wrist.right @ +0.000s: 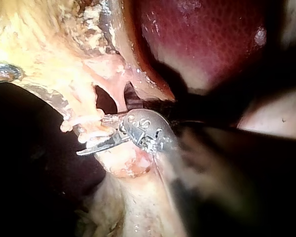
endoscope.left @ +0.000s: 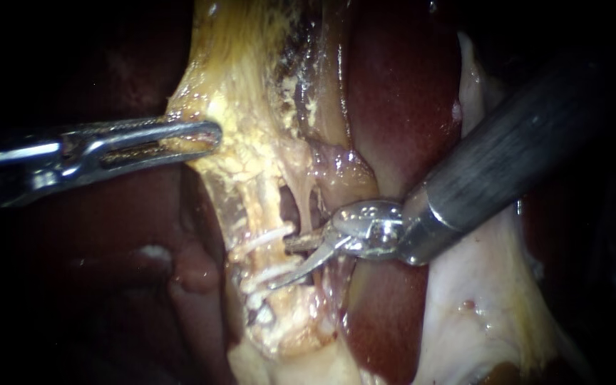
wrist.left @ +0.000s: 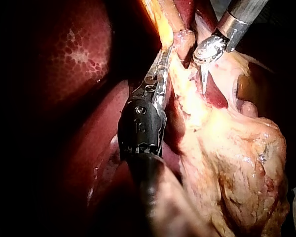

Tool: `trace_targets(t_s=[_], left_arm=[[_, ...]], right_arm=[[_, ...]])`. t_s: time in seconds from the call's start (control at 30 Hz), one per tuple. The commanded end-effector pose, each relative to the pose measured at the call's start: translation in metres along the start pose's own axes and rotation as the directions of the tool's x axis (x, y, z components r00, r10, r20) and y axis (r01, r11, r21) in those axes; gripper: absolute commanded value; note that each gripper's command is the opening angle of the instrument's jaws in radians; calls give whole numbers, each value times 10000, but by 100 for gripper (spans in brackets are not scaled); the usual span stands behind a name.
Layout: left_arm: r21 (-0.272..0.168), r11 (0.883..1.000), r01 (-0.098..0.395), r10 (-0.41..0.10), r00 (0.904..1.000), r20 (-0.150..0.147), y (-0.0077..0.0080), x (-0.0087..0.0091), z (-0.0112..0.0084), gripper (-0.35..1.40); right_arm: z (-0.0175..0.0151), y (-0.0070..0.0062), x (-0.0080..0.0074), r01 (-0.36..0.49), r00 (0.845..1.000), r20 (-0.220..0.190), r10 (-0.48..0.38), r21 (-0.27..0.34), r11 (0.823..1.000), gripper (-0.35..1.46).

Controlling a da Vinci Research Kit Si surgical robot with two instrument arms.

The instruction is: Go to the cutting position left tube

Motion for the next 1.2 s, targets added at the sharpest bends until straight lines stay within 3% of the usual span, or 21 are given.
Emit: trace_targets(t_s=[0.03,0.27,0.5,1.2], left_arm=[[-7,10000,4,-4,10000,-1,0,0,1,-35],[-9,10000,9,-9,10000,-1,2,0,3,-35],[-105,9999,4,-4,10000,16,25,3,9,-35],[-196,9998,-40,42,10000,68,29,13,31,-35]], right_arm=[[1,1,-1,4,10000,-15,-4,39,10000,135],[12,-2,6,-57,9998,-164,65,492,9988,135],[27,-11,15,-161,9996,-213,186,1133,9934,130],[60,11,7,-437,9977,-445,509,1482,9880,128]])
